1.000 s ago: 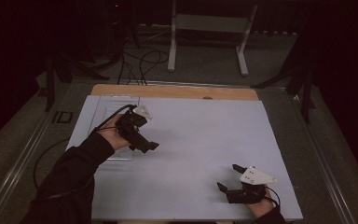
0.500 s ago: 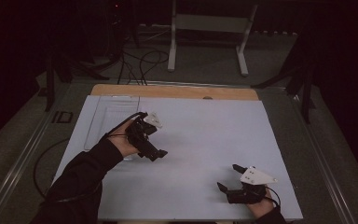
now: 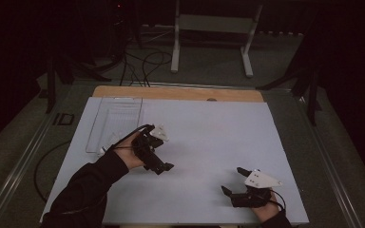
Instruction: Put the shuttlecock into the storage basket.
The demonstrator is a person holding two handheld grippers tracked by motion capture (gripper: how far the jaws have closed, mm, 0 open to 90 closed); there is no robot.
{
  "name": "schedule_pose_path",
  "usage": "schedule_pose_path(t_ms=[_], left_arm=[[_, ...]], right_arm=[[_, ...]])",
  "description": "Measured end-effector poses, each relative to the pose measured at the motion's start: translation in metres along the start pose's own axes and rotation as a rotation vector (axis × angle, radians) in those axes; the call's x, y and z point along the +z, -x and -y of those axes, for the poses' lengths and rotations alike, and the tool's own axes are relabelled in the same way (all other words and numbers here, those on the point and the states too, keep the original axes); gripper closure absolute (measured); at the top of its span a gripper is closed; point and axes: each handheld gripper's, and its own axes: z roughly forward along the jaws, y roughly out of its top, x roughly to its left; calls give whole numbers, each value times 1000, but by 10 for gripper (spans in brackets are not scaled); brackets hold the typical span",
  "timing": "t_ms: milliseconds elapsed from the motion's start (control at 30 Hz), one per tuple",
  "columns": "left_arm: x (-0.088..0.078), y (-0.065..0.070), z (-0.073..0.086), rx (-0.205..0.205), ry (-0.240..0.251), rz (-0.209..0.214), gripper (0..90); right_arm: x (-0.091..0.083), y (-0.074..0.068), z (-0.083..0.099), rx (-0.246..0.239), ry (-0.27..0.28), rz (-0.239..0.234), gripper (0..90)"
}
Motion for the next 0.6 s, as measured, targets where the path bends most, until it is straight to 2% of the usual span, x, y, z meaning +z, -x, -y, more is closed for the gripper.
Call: schedule_pose_path(t_ms=[367,600], left_arm=[[10,8,14,-10,-18,27,0],[7,12,27,-39,13,32,0]], right_arm=[[0,0,0,-2,-3,1,123],[0,0,0,-3,1,2,123]])
